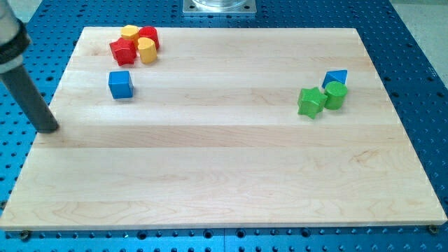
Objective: Push the cube towards the green star
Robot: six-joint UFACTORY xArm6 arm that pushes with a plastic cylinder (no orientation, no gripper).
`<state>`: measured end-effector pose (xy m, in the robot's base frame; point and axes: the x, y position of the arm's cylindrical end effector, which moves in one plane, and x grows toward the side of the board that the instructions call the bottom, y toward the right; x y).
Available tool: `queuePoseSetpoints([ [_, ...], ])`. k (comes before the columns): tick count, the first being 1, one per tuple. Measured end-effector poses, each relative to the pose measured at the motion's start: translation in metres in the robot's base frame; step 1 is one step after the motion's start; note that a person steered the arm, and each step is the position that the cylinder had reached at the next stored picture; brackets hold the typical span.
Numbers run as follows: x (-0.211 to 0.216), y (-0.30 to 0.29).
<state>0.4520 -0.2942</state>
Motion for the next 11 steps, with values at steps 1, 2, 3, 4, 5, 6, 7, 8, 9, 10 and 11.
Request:
queuePoseSetpoints([
  [1, -0.04, 0.014],
  [2, -0.07, 0.06],
  [3, -0.074, 0.123],
  [4, -0.086, 0.183],
  [5, -0.137, 0.219],
  [6, -0.156, 0.258],
  [7, -0.151, 0.294],
  [8, -0.134, 0.316],
  [9, -0.09, 0.316],
  [10, -0.078, 0.316],
  [11, -0.072, 0.299],
])
